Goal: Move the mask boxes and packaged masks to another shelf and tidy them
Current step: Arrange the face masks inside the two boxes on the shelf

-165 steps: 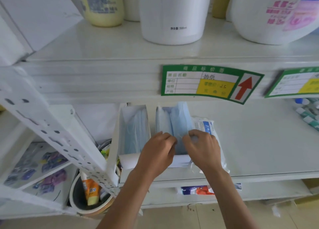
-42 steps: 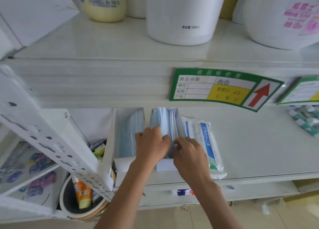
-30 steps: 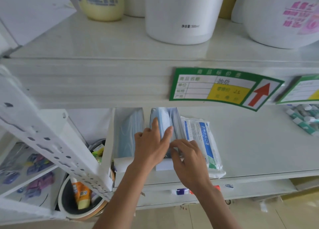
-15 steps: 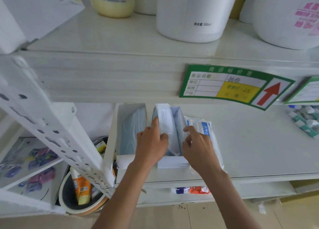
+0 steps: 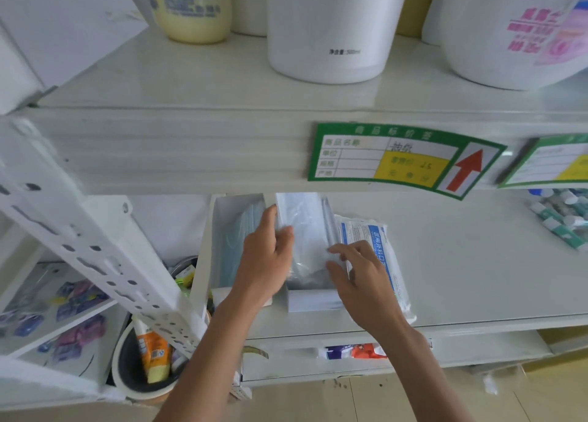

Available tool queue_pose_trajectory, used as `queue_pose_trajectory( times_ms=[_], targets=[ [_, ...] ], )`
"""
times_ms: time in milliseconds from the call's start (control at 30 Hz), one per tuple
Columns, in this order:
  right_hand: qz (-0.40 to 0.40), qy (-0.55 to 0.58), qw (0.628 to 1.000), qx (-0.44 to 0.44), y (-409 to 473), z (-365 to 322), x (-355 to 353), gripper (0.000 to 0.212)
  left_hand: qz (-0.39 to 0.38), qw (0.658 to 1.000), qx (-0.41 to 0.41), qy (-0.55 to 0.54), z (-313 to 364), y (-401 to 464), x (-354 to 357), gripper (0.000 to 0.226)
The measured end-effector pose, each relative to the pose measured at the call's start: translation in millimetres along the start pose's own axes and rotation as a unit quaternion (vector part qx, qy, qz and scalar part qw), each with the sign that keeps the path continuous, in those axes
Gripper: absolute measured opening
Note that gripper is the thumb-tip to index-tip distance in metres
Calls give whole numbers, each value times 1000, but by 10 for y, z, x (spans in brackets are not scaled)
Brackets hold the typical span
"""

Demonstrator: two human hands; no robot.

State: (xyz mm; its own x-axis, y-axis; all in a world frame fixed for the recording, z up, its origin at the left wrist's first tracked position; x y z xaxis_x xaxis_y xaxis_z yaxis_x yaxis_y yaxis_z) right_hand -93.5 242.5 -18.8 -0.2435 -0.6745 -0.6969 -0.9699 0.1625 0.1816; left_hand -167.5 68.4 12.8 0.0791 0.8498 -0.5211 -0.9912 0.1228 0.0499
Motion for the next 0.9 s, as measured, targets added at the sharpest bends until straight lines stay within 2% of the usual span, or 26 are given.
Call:
queue_pose_trajectory(
  times_ms=[133,333,400,467,533,600,667,767,833,900],
  targets=[
    [61,43,997,-18,-49,-23,-168,20,130,989,-7,69,70,-234,-558,40],
    [103,75,990,-65,-91,-329,-188,23,200,966,-63,150,5,-497,-886,47],
    [83,135,985,-75,-106,-498,-105,23,201,968,-67,134,2,-532,-874,47],
    [12,187,980,-73,-105,-694,105,21,188,975,-57,103,17,-553,-818,47],
    [-77,217,971,-66,-121,-871,357,31,175,981,-42,66,24,-532,-772,48],
    [-118,231,964,-51,-140,-956,513,43,165,985,-39,35,28,-517,-754,50],
    [-117,254,960,-27,-140,-994,550,48,153,987,-36,11,77,-520,-761,50],
    [-98,331,938,-21,-109,-1095,529,40,124,992,-15,2,230,-581,-736,49],
    [-99,386,917,-4,-66,-1149,546,33,118,992,-4,36,294,-622,-707,51],
    [-124,454,882,32,-29,-1137,661,35,119,990,-9,82,270,-651,-667,58]
  ],
)
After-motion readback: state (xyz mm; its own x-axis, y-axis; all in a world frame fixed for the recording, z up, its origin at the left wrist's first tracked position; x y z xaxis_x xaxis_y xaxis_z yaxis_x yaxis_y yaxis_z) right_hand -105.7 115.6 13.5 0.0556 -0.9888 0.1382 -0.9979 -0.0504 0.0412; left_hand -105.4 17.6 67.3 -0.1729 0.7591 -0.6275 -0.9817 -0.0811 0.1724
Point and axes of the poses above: each hand's wrist, its own y-axis towards the middle knuckle, its own x-axis out of the palm, z = x × y, the point moved 9 cm from there along y, towards the middle knuckle, and after that the axes turned 6 degrees about -x, right-handed, at the moved point
